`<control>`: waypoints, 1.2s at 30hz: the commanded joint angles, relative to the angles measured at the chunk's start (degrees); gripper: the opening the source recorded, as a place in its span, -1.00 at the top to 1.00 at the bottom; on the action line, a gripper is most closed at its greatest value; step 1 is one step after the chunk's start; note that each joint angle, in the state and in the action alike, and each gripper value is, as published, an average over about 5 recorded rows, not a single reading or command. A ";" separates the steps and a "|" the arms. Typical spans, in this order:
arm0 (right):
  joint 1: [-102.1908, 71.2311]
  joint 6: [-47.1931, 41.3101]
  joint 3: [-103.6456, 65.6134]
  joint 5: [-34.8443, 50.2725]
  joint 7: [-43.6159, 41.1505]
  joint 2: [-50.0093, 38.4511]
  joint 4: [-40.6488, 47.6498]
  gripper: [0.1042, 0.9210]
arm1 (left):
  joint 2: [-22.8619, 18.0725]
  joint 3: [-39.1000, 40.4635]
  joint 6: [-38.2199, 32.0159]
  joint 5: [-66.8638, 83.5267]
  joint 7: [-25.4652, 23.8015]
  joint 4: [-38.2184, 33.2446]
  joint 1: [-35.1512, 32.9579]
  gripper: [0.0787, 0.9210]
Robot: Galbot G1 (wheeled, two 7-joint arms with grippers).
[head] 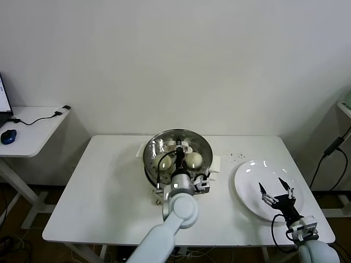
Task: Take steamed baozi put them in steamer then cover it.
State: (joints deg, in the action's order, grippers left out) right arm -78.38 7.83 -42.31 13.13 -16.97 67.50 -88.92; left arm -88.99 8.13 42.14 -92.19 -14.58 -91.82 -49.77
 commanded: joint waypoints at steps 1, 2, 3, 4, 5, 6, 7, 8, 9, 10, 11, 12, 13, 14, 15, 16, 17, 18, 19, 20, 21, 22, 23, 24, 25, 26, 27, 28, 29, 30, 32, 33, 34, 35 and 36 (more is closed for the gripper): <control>0.10 -0.12 -0.12 0.00 -0.04 -0.14 -0.04 -0.76 | 1.61 0.46 1.98 0.45 -1.94 -3.22 -0.23 0.69; 0.11 -0.14 -0.14 0.00 -0.05 -0.16 -0.03 -0.76 | 1.91 0.60 2.03 0.56 -2.14 -3.93 -0.35 0.63; 0.12 -0.16 -0.16 -0.01 -0.06 -0.17 -0.03 -0.76 | 2.24 0.74 2.09 0.72 -2.31 -4.73 -0.51 0.55; 0.11 -0.18 -0.18 -0.01 -0.06 -0.17 -0.03 -0.76 | 2.52 0.85 2.19 0.94 -2.34 -5.47 -0.68 0.49; 0.11 -0.21 -0.21 -0.02 -0.06 -0.16 -0.03 -0.76 | 2.79 0.92 2.24 1.10 -2.40 -6.23 -0.86 0.42; 0.09 -0.24 -0.24 -0.02 -0.06 -0.15 -0.04 -0.76 | 3.11 0.99 2.29 1.26 -2.43 -7.07 -1.05 0.34; 0.08 -0.28 -0.27 0.00 -0.04 -0.13 -0.04 -0.76 | 3.45 1.08 2.38 1.49 -2.44 -7.91 -1.25 0.28; 0.06 -0.36 -0.31 0.04 -0.02 -0.12 -0.06 -0.76 | 3.81 1.16 2.47 1.74 -2.45 -8.79 -1.43 0.22; 0.03 -0.50 -0.36 0.11 0.01 -0.12 -0.10 -0.76 | 4.21 1.22 2.51 2.01 -2.49 -9.70 -1.67 0.14; 0.00 -0.75 -0.41 0.26 0.08 -0.12 -0.19 -0.76 | 4.67 1.27 2.58 2.39 -2.51 -10.62 -1.92 0.07; -0.03 -1.13 -0.47 0.42 0.19 -0.13 -0.30 -0.76 | 5.13 1.29 2.64 2.89 -2.52 -11.52 -2.23 0.01; -0.06 -1.52 -0.54 0.47 0.29 -0.14 -0.40 -0.76 | 5.66 1.27 2.66 3.41 -2.51 -12.44 -2.60 -0.07; -0.09 -1.88 -0.59 0.49 0.37 -0.17 -0.49 -0.76 | 6.17 1.20 2.66 3.98 -2.47 -13.33 -3.03 -0.13; -0.10 -2.27 -0.62 0.52 0.49 -0.20 -0.59 -0.76 | 6.63 1.06 2.67 4.55 -2.41 -14.16 -3.56 -0.19; -0.09 -2.70 -0.64 0.47 0.64 -0.22 -0.68 -0.76 | 7.05 0.83 2.57 5.10 -2.33 -15.09 -4.16 -0.28; -0.06 -2.98 -0.65 0.43 0.67 -0.24 -0.76 -0.76 | 7.51 0.63 2.47 5.77 -2.12 -16.04 -4.87 -0.34; -0.02 -3.19 -0.63 0.50 0.70 -0.27 -0.83 -0.76 | 7.94 0.43 2.41 6.56 -1.77 -16.99 -5.52 -0.40; 0.04 -3.46 -0.63 0.47 0.79 -0.26 -0.94 -0.76 | 8.38 0.23 2.26 7.34 -1.35 -17.96 -6.27 -0.48; 0.09 -3.69 -0.67 0.32 0.82 -0.26 -1.03 -0.76 | 8.89 0.00 1.98 8.24 -0.82 -19.13 -6.97 -0.54; 0.13 -3.76 -0.71 0.15 0.79 -0.28 -1.10 -0.76 | 9.36 -0.17 1.76 9.20 -0.30 -20.11 -7.60 -0.60; 0.19 -3.82 -0.77 0.09 0.84 -0.24 -1.18 -0.76 | 9.87 -0.39 1.48 10.34 0.41 -21.21 -8.21 -0.66; 0.26 -3.97 -0.86 0.28 0.94 -0.16 -1.30 -0.76 | 10.50 -0.74 0.97 11.71 1.26 -22.45 -8.99 -0.70; 0.30 -4.11 -0.95 0.66 1.00 -0.08 -1.41 -0.76 | 11.13 -1.11 0.50 13.18 2.27 -23.62 -9.68 -0.73; 0.32 -4.25 -1.05 1.12 1.09 0.03 -1.56 -0.76 | 11.80 -1.50 -0.01 14.81 3.45 -24.69 -10.42 -0.75; 0.31 -4.39 -1.16 1.59 1.19 0.15 -1.76 -0.76 | 12.72 -2.15 -0.84 17.08 5.08 -25.96 -11.39 -0.76; 0.22 -4.53 -1.23 1.95 1.29 0.26 -2.03 -0.76 | 13.61 -2.94 -1.67 19.10 6.53 -27.14 -12.37 -0.76; 0.10 -4.58 -1.28 2.02 1.37 0.36 -2.29 -0.76 | 14.46 -3.82 -2.56 21.31 7.93 -28.21 -13.32 -0.76; -0.08 -4.54 -1.35 2.01 1.45 0.52 -2.61 -0.76 | 15.38 -5.24 -3.96 24.21 9.29 -29.44 -14.54 -0.77; -0.25 -4.43 -1.39 2.00 1.51 0.69 -2.89 -0.76 | 16.26 -6.95 -5.51 27.58 10.65 -30.61 -15.88 -0.77; -0.40 -4.31 -1.43 1.99 1.56 0.89 -3.14 -0.76 | 16.88 -8.53 -6.85 30.42 11.60 -31.59 -17.04 -0.77; -0.67 -3.84 -1.55 1.77 1.65 1.52 -3.41 -0.76 | 18.27 -13.12 -10.89 38.48 14.44 -33.30 -19.83 -0.77; -0.74 -3.60 -1.58 1.57 1.67 1.80 -3.44 -0.76 | 18.84 -15.29 -12.65 42.46 15.91 -33.82 -21.07 -0.77; -0.82 -3.33 -1.56 1.34 1.69 2.10 -3.44 -0.76 | 19.42 -17.90 -14.95 46.93 17.25 -34.13 -22.44 -0.77; -0.89 -3.06 -1.53 1.12 1.72 2.39 -3.45 -0.76 | 20.03 -21.03 -17.79 52.15 18.53 -34.32 -23.99 -0.77; -0.95 -2.88 -1.46 0.94 1.73 2.61 -3.53 -0.76 | 20.46 -24.02 -20.68 56.85 19.31 -34.28 -25.34 -0.77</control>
State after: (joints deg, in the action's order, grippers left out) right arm -78.81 4.43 -43.73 14.31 -15.48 68.56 -91.41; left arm -75.60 2.46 42.20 -71.18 -7.69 -116.73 -62.50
